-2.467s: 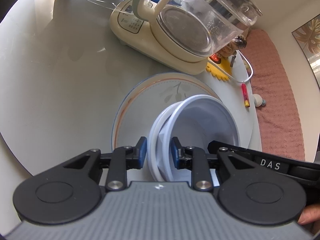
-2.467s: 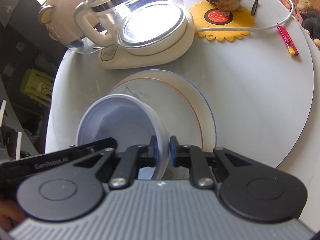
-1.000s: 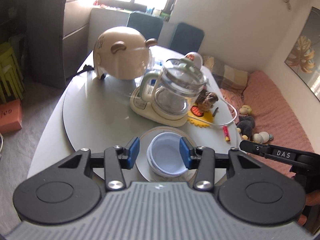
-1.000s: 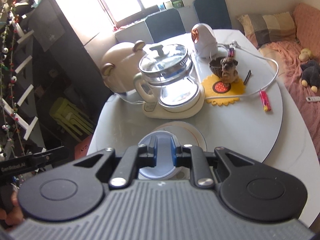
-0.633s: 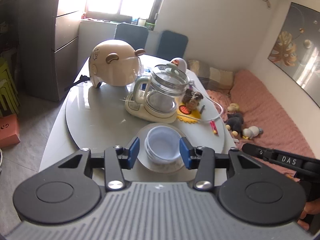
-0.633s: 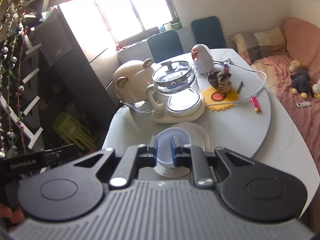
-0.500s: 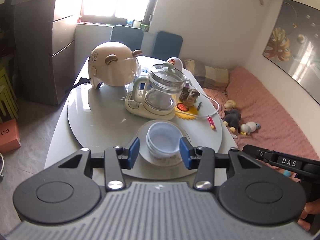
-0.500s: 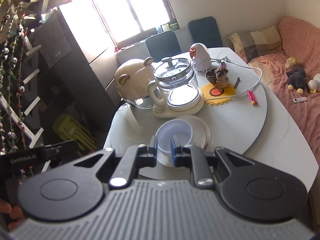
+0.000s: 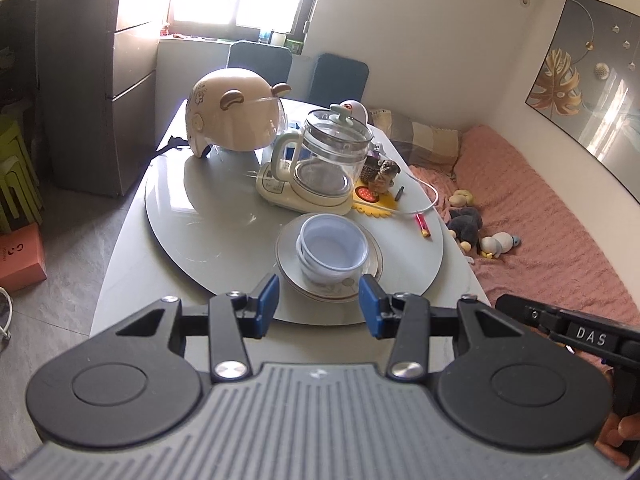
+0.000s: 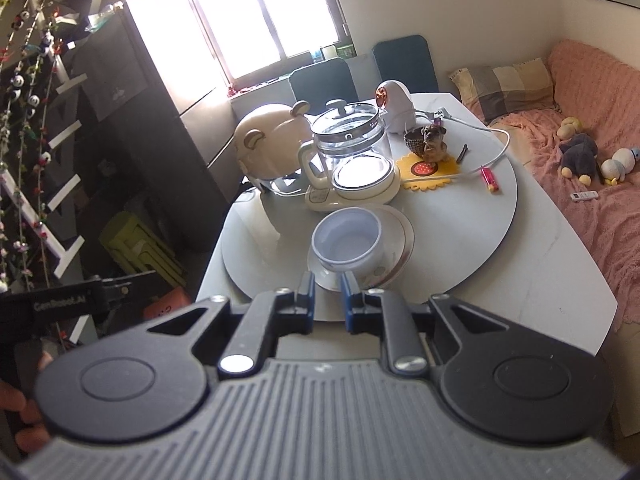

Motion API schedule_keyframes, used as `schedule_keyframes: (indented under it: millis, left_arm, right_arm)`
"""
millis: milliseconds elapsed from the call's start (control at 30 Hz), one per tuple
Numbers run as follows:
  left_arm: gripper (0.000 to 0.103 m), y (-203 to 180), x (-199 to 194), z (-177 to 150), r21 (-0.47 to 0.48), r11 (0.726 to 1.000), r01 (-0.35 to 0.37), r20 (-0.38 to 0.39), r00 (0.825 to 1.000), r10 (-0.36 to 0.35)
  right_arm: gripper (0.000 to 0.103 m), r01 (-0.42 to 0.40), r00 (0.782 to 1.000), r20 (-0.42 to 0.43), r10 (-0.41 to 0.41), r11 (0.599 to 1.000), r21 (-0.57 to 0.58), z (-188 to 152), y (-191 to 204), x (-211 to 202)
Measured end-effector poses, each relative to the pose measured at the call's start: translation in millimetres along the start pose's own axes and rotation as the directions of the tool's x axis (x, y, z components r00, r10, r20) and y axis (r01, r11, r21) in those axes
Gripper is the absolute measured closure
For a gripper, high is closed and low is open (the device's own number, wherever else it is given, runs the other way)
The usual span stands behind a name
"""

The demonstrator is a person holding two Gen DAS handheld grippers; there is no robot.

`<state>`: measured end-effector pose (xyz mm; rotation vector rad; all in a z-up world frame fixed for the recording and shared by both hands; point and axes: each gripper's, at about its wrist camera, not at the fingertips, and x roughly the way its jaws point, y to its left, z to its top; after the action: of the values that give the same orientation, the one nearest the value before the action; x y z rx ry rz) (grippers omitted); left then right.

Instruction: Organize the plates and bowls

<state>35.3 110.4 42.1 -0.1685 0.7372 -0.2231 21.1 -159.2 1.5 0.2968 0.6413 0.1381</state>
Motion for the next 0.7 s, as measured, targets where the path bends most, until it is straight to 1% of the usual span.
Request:
schedule_keyframes:
  millis: [133,233,367,467,633,700]
  left_arm:
    - [0.053,-9.6,1.8,-1.6,-0.005,1.0,-0.008,-0.001,1.0,0.008]
    - [0.053,-19.5,2.7,-5.4,0.014,1.0,-0.013,-0.01,1.0,0.014]
    - [0.053,-28.7,4.1,-6.5,-0.001,1.0,-0.011,-0.019,1.0,0.011]
    - [0.053,-31.2,7.0,-6.6,-0.019,0.999,-0.03,-0.019,0.999,0.03]
    - [0.053,-32.8,8.7,-8.8,-0.04,0.997,-0.062,-0.017,0.998,0.061]
    - [0.053,-32.6,9.0,-9.7,-0.056,0.997,-0.062,-0.017,0.998,0.061]
  right_arm:
    - [0.085,-0.003,1.0,-0.023,0.003,1.0,-0.019,2.8,-6.4,1.0]
    - [0.085,-0.004,1.0,-0.028,0.002,0.999,-0.053,3.3,-9.3,-0.3]
    - [0.085,-0.028,0.998,-0.06,0.024,0.997,-0.069,3.0,-15.1,2.1]
    - [0.085,-0.029,0.998,-0.062,0.023,0.996,-0.089,5.3,-18.9,2.4]
    - [0.085,-0.023,0.999,-0.051,0.019,0.996,-0.088,13.7,-29.2,2.9]
    - [0.085,-0.03,0.998,-0.049,0.026,0.996,-0.081,15.6,-32.7,2.9]
